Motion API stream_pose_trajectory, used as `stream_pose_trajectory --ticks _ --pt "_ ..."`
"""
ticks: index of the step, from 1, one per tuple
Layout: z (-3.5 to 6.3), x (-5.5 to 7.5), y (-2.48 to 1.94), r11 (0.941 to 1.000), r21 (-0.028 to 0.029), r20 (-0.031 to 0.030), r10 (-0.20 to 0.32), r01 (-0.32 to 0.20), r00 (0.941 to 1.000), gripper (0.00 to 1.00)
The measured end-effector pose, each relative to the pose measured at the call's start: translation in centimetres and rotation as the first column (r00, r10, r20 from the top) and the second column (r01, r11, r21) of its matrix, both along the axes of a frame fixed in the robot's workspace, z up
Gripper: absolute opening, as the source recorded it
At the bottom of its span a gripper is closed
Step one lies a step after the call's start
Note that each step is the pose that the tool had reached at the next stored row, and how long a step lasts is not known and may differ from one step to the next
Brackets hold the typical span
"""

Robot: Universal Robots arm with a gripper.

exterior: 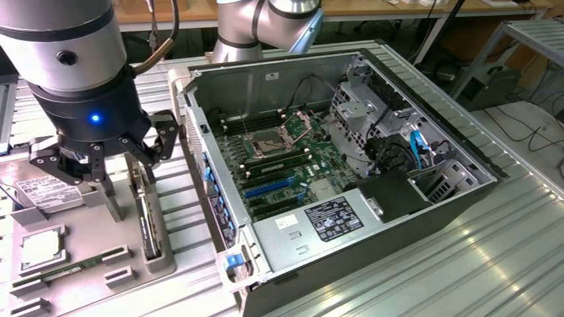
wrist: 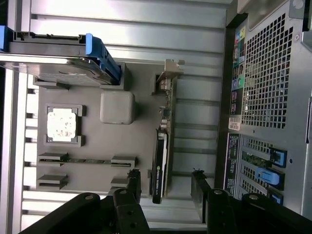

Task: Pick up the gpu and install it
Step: 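Pick up the gpu and move the gpu toward the slot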

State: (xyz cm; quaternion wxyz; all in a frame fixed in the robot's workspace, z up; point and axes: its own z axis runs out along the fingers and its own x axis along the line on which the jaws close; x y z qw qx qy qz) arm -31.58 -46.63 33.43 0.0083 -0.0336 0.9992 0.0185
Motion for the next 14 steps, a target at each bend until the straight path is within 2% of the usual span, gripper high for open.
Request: stream_pose_trajectory --ticks 6,14 --pt "-0.30 0.09 -0.01 1.0000 0.0000 0.0000 -0.001 0.001 1.0000 0.54" --pt "-0.96 0.11 0.00 0.9995 0.0000 0.0000 -0.030 0.030 0.9995 0.54"
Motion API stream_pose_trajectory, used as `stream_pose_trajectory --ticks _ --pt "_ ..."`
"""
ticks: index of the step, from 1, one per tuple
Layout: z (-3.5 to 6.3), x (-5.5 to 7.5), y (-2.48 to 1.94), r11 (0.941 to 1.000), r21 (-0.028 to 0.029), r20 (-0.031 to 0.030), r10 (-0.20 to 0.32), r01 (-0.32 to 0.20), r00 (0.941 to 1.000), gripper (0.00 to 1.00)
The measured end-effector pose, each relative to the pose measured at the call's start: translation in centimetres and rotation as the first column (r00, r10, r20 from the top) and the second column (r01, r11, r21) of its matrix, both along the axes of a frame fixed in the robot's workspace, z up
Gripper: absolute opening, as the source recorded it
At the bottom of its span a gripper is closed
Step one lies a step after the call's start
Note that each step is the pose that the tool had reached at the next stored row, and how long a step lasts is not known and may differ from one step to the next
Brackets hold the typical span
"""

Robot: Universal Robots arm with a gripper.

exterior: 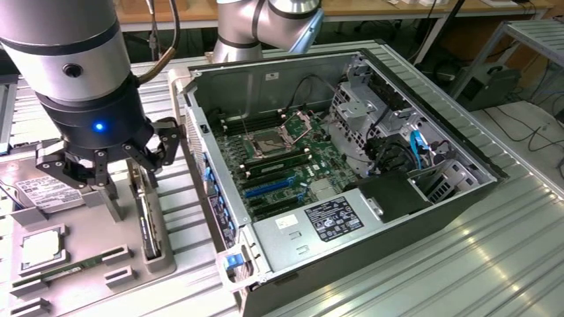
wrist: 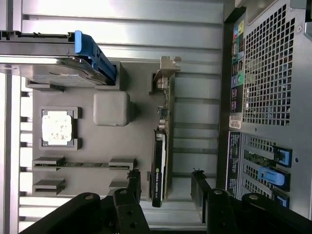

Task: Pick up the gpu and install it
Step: 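Pick up the gpu and move the gpu toward the slot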

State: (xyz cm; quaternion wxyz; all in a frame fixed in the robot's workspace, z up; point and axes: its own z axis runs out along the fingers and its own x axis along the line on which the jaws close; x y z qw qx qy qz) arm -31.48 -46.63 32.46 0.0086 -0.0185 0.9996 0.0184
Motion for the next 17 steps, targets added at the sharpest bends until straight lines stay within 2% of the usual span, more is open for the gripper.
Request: stream_pose_trajectory --ticks 3,5,11,13,17 --pt "-0.29 0.0 0.00 1.0000 0.0000 0.0000 -0.002 0.002 1.0000 0.54" --pt "-1.26 0.0 0.00 1.0000 0.0000 -0.0001 -0.002 0.002 1.0000 0.54" --pt "-2.45 0.0 0.00 1.0000 0.0004 0.0000 -0.002 0.002 1.0000 0.54" --pt "-3.14 0.0 0.00 1.0000 0.0004 0.0000 -0.003 0.003 1.0000 0.54" --pt "-3.71 0.0 0.00 1.0000 0.0004 0.0000 -0.006 0.006 1.0000 0.54"
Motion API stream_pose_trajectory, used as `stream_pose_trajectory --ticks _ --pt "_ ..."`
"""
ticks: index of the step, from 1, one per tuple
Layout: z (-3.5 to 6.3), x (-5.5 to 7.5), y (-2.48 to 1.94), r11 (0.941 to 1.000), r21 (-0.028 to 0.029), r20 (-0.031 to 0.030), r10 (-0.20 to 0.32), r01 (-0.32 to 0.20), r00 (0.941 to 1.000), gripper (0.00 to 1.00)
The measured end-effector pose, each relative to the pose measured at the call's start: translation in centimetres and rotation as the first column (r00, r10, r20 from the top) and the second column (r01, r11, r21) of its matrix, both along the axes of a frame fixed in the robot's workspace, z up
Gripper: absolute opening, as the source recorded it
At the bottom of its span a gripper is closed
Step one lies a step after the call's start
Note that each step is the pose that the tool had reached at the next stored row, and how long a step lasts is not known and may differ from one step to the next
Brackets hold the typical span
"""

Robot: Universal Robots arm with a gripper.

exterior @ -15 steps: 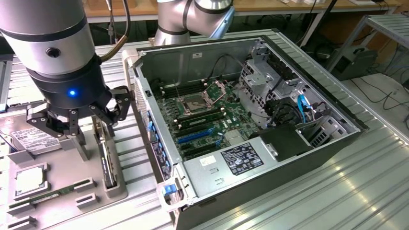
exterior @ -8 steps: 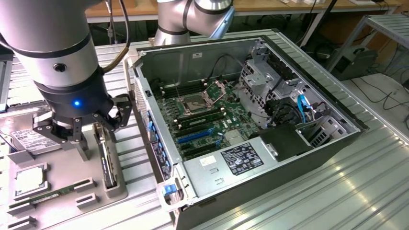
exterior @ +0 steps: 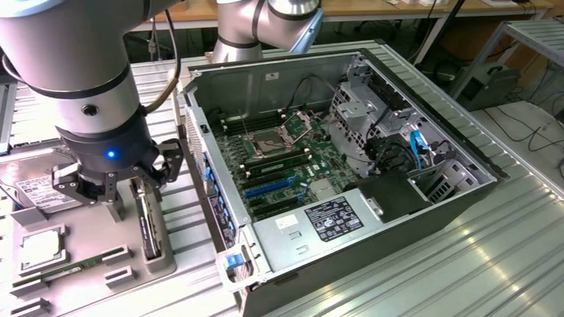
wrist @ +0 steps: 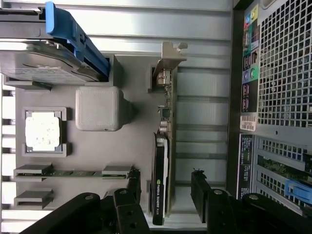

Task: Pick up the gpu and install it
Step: 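Pick up the gpu and move the gpu toward the slot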

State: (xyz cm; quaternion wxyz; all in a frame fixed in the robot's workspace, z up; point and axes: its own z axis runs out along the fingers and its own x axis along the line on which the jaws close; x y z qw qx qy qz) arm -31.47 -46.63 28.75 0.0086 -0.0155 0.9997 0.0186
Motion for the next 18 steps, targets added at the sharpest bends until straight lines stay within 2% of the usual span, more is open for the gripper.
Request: stream_pose_trajectory --ticks 7,14,18 --pt "-0.35 0.00 0.01 1.0000 0.0000 0.0000 -0.001 0.001 1.0000 0.54" --pt "-0.52 0.00 0.45 1.0000 -0.0001 0.0000 -0.001 0.001 1.0000 0.54" --pt "-0.61 0.00 0.52 1.0000 -0.0002 -0.0001 -0.001 0.001 1.0000 0.54"
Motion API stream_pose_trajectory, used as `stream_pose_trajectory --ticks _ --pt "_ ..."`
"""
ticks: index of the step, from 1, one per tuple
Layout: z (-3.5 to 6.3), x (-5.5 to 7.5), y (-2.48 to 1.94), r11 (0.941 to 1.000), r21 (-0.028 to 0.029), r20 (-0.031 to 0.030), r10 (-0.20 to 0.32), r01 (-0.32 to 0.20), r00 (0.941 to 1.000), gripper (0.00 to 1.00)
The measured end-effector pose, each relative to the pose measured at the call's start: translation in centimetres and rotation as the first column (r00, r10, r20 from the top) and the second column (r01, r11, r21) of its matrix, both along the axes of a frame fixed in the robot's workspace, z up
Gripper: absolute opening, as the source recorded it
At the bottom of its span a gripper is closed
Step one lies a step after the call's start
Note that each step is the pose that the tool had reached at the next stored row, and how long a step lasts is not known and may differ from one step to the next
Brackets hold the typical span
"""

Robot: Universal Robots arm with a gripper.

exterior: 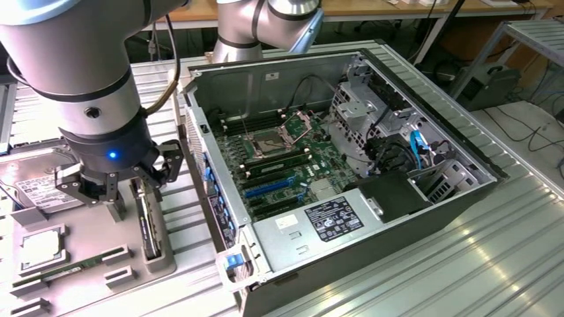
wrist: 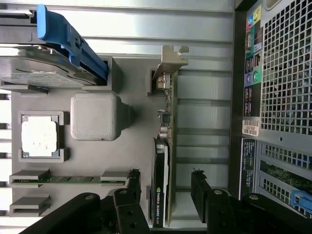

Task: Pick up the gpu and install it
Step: 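Pick up the gpu and move the gpu toward the slot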

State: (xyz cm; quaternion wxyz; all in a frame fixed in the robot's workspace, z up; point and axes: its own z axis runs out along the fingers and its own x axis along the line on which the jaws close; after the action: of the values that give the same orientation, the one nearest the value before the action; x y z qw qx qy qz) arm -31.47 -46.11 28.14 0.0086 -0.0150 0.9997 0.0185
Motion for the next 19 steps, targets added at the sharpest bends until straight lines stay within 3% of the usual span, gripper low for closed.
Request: stream_pose_trajectory --ticks 19 --pt "-1.83 0.0 -0.17 1.0000 0.0001 0.0001 0.000 0.000 1.0000 0.54"
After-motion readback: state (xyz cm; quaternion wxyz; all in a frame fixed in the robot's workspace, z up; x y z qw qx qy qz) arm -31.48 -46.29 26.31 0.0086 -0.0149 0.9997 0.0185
